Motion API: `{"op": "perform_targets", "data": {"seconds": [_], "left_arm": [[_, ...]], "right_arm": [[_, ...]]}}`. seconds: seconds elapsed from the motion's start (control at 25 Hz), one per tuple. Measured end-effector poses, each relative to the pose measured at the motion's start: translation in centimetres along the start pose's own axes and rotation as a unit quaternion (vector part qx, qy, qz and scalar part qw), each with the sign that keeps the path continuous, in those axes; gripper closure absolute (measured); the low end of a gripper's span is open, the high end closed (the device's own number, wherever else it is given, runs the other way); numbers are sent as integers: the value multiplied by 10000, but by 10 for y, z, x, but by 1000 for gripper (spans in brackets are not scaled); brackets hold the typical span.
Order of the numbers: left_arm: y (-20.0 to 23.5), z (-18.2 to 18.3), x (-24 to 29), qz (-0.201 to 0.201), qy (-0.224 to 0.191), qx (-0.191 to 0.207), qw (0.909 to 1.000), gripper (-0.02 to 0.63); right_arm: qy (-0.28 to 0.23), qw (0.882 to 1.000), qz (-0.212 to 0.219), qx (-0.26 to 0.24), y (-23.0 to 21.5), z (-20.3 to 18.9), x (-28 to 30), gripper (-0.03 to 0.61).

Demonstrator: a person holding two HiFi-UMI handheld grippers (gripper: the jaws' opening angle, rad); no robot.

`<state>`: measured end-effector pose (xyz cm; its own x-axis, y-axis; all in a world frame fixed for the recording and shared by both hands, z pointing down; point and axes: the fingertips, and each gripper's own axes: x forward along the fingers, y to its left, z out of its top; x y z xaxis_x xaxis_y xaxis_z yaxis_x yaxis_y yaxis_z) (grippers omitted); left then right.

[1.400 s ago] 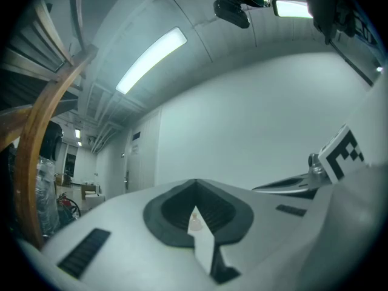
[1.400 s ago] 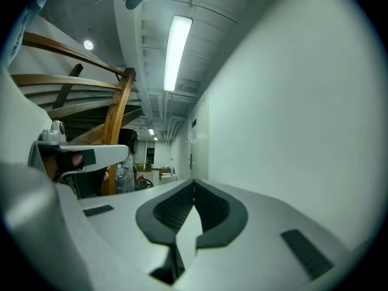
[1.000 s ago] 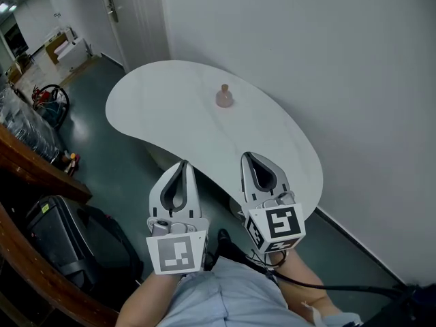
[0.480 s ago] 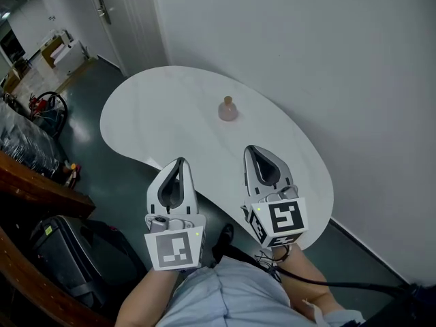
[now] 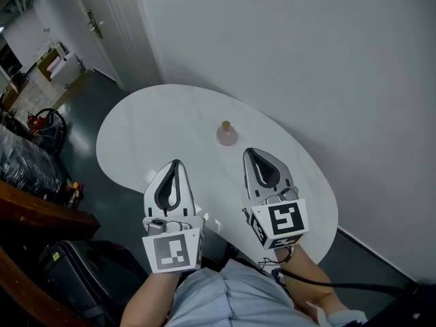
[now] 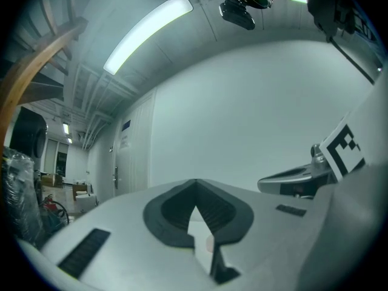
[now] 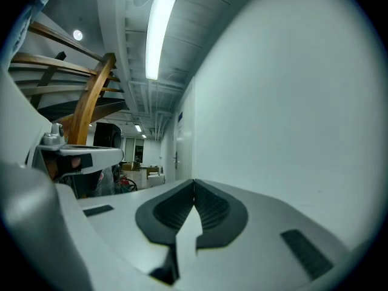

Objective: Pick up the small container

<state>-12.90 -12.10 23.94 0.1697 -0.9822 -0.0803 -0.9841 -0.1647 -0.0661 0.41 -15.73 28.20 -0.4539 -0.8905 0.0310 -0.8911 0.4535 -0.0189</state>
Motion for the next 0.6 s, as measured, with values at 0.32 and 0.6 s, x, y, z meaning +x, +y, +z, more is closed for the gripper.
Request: {"op": "perform_targets", "data": {"seconds": [0.32,0.6], "left_arm": [[2,-5,30,-185,89,-14,9998,615],[10,-26,58,-373,318,-197,9986,615]], "right_arm": [[176,9997,-156,109,-12,-11,16,577],[296,9987,-370,165,-19,-26,41,577]]}}
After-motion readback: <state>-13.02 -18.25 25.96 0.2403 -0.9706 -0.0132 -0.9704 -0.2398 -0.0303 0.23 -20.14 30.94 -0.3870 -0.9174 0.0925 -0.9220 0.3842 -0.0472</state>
